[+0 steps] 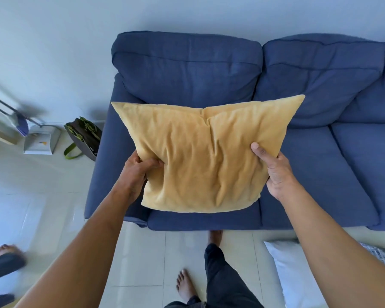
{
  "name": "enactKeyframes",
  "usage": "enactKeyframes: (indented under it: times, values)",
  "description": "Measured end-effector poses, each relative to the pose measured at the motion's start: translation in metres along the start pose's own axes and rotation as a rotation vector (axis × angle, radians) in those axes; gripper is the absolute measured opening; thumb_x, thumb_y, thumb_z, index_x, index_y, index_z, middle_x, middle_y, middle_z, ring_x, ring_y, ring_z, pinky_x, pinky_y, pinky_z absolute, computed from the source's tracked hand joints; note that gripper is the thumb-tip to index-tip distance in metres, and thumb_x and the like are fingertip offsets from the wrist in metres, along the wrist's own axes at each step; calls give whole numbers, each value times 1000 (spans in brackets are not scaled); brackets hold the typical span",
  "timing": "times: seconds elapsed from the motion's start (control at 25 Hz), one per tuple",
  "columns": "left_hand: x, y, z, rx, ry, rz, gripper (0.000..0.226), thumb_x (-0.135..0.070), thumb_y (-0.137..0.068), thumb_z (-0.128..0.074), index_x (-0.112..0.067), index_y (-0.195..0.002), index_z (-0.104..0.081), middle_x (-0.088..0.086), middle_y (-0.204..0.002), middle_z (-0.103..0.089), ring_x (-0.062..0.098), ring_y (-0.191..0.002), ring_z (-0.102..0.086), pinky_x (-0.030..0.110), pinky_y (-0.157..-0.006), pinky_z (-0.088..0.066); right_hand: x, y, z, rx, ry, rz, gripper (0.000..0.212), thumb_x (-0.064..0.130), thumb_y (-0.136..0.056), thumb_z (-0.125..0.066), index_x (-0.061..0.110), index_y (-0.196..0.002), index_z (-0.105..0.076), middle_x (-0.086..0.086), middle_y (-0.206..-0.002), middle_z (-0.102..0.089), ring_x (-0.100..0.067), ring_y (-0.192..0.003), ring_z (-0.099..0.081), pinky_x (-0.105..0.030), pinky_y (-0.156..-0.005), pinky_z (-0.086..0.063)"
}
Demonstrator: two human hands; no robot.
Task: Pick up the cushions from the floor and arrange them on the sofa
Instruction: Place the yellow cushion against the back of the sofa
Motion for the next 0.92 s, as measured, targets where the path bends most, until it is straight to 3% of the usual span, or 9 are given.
enactKeyframes:
  times: [0.12,0.28,0.44,0.72,0.92]
  values:
    - [-13,-44,-13,-16,-11,39,62,-8,-70,-74,-21,-130,-65,-4,-111,-82,22,-109,-75,34,-85,-57,6,-52,-1,2,16,-34,82,43,-59,-93,22,-133,-66,6,-123,-79,-19,-118,-71,-47,-108,-53]
    - [-19,-106,-22,-63,-16,80,63,-8,-70,-75,-19,-131,-65,1,-117,-81,26,-114,-73,37,-87,-56,13,-116,-12,22,54,-42,105,57,-42,-101,23,-135,-65,7,-124,-79,-17,-120,-71,-45,-108,-53]
    - [-19,-164,-30,-87,-12,114,67,-9,-69,-77,-18,-135,-65,6,-125,-79,28,-118,-73,43,-95,-57,16,-174,-23,39,54,-58,79,41,-67,-95,22,-136,-63,6,-127,-78,-16,-122,-70,-47,-114,-49]
    - [-29,-243,-34,-86,-56,115,63,2,-76,-77,-17,-135,-66,4,-124,-80,26,-117,-74,45,-101,-59,17,-242,-42,-60,21,-44,61,24,-82,-86,17,-139,-63,4,-125,-78,-13,-115,-74,-41,-105,-56]
    - [-35,-292,-26,-131,-61,79,61,6,-76,-75,-17,-131,-67,2,-120,-81,23,-113,-76,42,-97,-60,13,-281,-53,-118,-18,-3,54,19,-87,-83,16,-137,-64,2,-125,-78,-13,-114,-75,-34,-98,-58]
Point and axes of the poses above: each hand's wrist, its own y-axis away from the middle knuckle, its own z-axis out of the back of the hand, x = y × z, the point moved 4 cm from there along -y, towards the middle knuckle
